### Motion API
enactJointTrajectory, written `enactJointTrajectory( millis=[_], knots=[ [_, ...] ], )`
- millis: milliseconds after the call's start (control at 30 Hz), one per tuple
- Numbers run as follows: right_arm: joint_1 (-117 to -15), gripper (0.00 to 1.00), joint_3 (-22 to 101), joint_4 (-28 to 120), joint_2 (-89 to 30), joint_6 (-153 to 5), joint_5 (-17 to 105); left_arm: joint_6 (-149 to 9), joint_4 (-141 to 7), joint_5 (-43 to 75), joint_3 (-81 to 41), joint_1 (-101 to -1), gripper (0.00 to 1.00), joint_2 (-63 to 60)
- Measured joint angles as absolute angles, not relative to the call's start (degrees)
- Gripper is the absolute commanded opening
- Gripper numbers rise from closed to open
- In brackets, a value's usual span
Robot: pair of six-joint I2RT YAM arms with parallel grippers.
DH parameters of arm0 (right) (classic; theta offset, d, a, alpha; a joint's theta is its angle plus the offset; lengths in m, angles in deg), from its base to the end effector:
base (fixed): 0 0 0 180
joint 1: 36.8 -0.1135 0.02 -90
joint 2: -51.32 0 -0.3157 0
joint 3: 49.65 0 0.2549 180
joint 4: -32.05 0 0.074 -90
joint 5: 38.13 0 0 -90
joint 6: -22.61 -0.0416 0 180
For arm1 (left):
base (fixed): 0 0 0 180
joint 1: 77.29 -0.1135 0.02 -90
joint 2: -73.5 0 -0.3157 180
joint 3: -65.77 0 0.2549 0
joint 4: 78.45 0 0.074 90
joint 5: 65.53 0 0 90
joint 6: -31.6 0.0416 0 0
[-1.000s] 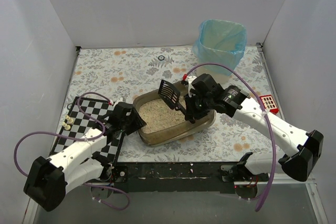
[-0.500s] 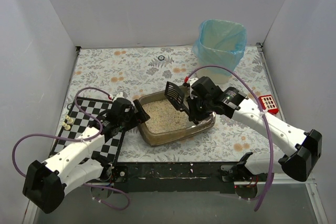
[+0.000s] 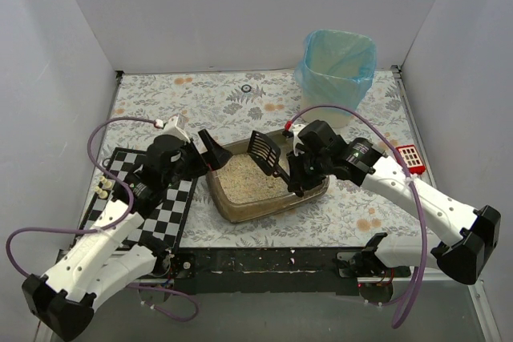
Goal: Clean the litter box
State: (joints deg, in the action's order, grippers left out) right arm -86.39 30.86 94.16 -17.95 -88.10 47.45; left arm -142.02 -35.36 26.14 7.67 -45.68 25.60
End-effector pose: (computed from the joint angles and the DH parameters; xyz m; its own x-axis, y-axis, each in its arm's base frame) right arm 0.1474 0.1781 0.3689 -0.7500 -0.3370 -0.5692 -0.5618 0.7788 0.2791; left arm 0.1337 -0.0809 0.3301 -0.5513 -0.8271 -0.1090 -0.4037 0.3789 -0.8328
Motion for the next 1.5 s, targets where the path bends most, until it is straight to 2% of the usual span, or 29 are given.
enactJointTrajectory(
  millis=[267,433,500,533,600,767,800,833,933,1000,1033,1067,1300,1367,1500],
  knots=[
    [-86.4,0.01,30.7,95.2,-15.2,-89.1,39.9,-131.3,-50.6,8.9,3.8,-45.7,0.98,25.7],
    [-86.4,0.01,30.4,95.3,-8.3,-89.2,33.5,-129.1,-60.1,2.3,10.8,-45.7,0.98,23.0],
    [-86.4,0.01,30.4,95.5,-6.5,-89.1,30.9,-129.2,-63.4,-1.2,13.2,-45.8,0.95,22.5],
    [-86.4,0.01,30.4,95.8,-5.8,-89.1,29.4,-129.3,-64.8,-2.6,13.9,-45.8,0.91,22.4],
    [-86.4,0.01,30.4,96.1,-5.5,-89.1,27.2,-129.5,-68.2,-5.0,15.1,-45.7,0.77,22.6],
    [-86.4,0.01,30.4,96.2,-5.8,-89.3,22.5,-131.0,-73.7,-9.0,17.3,-45.7,0.10,23.7],
    [-86.4,0.01,30.4,96.2,-6.1,-89.4,22.1,-131.5,-74.5,-9.5,17.5,-45.7,0.03,23.7],
    [-86.4,0.01,30.4,96.7,-6.3,-89.5,22.1,-131.9,-75.3,-9.8,17.9,-45.7,0.00,23.7],
    [-86.2,0.01,30.4,98.7,-6.7,-90.0,23.0,-134.1,-79.1,-11.3,20.4,-46.1,0.00,23.4],
    [-86.3,0.09,30.5,99.4,-6.7,-90.5,24.5,-135.9,-80.5,-11.4,21.8,-46.1,0.00,22.5],
    [-86.3,0.18,30.5,99.6,-6.7,-90.9,25.5,-137.0,-81.4,-11.2,22.5,-46.1,0.00,22.1],
    [-86.3,0.31,30.5,99.6,-6.7,-91.3,26.8,-138.0,-82.3,-10.9,23.3,-46.1,0.00,21.9],
    [-85.9,0.77,29.7,96.9,-2.4,-97.3,43.0,-143.8,-82.9,-6.5,26.2,-46.1,0.00,24.8],
    [-85.8,0.82,27.2,93.6,1.7,-99.7,46.9,-145.2,-82.8,-5.4,26.3,-46.1,0.00,26.5],
    [-85.8,0.83,18.3,83.6,11.3,-105.3,51.2,-148.2,-82.0,-2.4,26.4,-46.0,0.00,28.4]
  ],
)
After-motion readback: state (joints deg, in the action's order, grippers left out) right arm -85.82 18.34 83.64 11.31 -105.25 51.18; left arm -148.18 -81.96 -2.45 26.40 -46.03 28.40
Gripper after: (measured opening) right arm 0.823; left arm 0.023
